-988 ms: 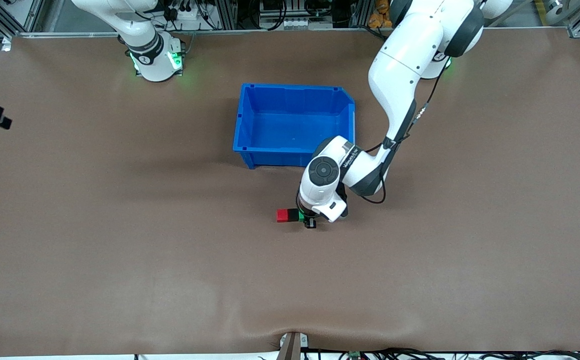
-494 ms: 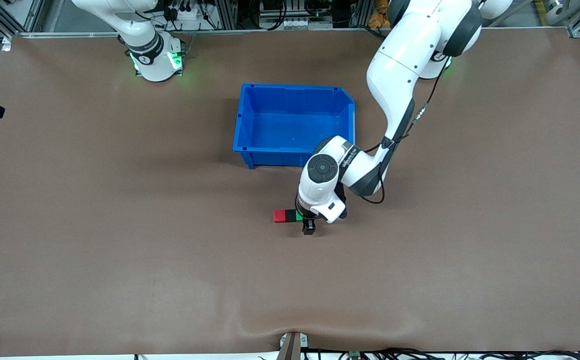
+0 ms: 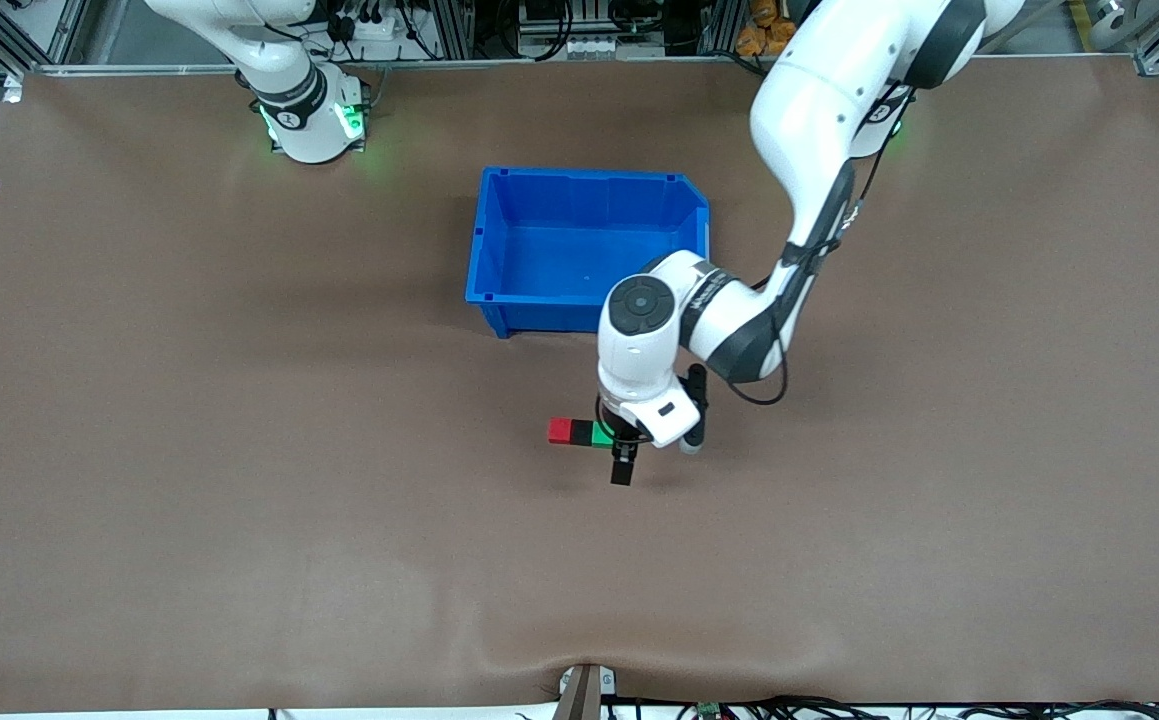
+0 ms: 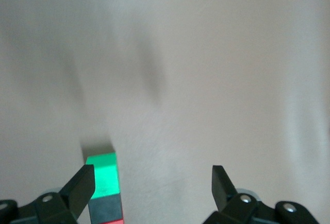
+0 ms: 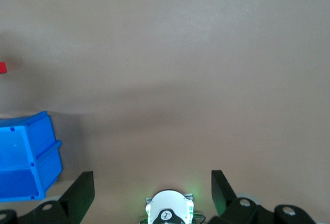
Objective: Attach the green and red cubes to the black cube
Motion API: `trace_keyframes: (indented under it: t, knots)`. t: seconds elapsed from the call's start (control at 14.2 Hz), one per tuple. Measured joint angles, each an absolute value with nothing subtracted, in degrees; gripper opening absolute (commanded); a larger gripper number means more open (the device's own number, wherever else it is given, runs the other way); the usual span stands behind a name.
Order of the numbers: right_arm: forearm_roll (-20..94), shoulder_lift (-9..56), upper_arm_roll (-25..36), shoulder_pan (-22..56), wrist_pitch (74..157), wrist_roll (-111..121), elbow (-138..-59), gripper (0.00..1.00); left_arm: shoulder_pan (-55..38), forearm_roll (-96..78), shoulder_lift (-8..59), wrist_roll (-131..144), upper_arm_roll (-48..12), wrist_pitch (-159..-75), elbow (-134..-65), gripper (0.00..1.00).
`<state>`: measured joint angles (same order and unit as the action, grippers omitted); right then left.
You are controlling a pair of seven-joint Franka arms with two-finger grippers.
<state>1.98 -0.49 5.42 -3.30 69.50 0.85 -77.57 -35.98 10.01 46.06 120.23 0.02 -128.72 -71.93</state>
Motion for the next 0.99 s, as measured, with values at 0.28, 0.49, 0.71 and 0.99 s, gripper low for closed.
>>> trace_keyframes:
  t: [0.28,0.49,0.71,0.99]
  knots:
    - [1.17,-1.25,5.21,-3.29,70.89,0.84,-78.04,1.00,-28.44,10.00,38.20,106.86,0.10,-124.59,-73.23,1.00]
    - [1.17,-1.25,5.01,-2.94,71.40,0.84,-78.06,1.00,-22.23,8.99,32.07,95.48,-0.83,-123.53,-77.28,1.00]
    - [1.17,-1.26,4.71,-2.51,71.46,0.84,-78.06,1.00,-14.61,5.89,26.16,81.53,-3.49,-120.15,-81.15,1.00]
    - [1.17,-1.26,4.69,-2.48,71.46,0.84,-78.12,1.00,-8.00,1.38,18.33,63.53,-5.05,-110.54,-83.07,1.00]
